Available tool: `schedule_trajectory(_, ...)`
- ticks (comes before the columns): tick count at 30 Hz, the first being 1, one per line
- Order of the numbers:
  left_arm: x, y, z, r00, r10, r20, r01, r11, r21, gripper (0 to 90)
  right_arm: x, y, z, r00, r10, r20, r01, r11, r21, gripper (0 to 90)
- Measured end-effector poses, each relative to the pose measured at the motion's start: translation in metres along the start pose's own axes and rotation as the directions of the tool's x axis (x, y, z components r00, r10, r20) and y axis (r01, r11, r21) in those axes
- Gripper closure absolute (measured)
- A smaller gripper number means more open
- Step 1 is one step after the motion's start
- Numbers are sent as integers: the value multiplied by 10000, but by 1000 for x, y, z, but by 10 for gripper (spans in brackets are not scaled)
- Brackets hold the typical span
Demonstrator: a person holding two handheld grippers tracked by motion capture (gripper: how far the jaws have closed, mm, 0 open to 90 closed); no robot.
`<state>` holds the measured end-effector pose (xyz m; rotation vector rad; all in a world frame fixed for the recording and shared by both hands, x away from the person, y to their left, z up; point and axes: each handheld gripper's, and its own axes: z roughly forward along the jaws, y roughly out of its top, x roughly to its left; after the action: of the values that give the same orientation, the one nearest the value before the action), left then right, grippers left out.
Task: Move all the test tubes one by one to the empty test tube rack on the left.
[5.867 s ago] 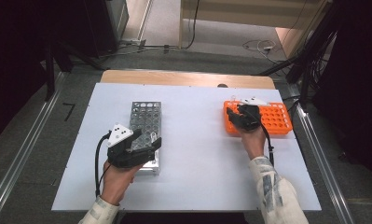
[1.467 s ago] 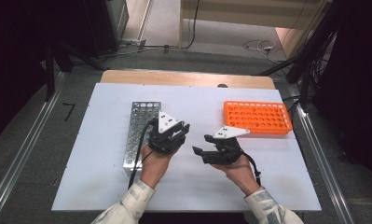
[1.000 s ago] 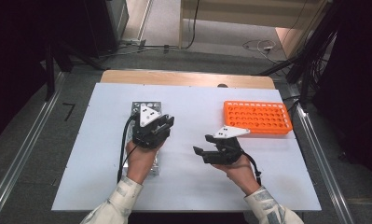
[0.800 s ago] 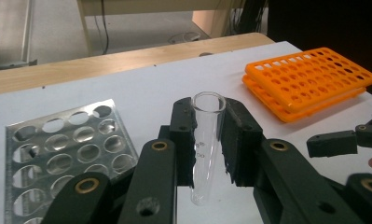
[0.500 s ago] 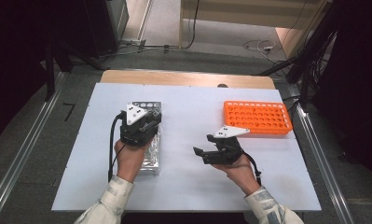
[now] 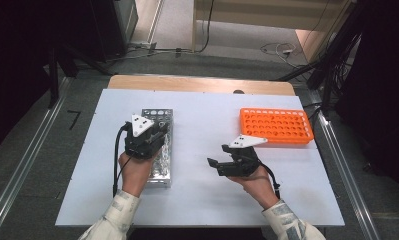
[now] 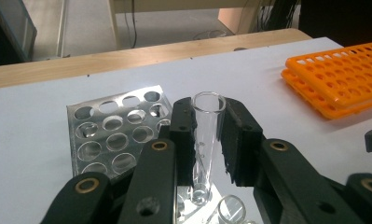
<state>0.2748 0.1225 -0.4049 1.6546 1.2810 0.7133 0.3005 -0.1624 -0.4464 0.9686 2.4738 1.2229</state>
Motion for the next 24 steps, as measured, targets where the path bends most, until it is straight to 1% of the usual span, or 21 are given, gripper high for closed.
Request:
schedule_trajectory(3,-1,-2,1,10000,62,-10,-62,10000,74,747,0,0,1,10000,-17,21,17,10000,3,261)
schedule_trajectory(15,-1,-7,5,10000,92,31,-94,9982,589,744,0,0,0,10000,-63,31,63,10000,35,261)
schedule_trajectory(17,-1,-8,6,10000,61,65,-65,9980,629,743,0,0,0,10000,-57,37,57,10000,47,260)
schedule_trajectory(18,-1,-8,6,10000,61,46,-64,9979,652,715,0,0,1,10000,-58,46,58,10000,53,261)
schedule_trajectory(23,0,-9,5,10000,37,68,-41,9980,636,709,0,-1,1,10000,-46,37,46,10000,55,260)
schedule_trajectory(24,0,-9,5,10000,36,76,-41,9979,640,692,0,-1,1,10000,-52,40,52,10000,50,260)
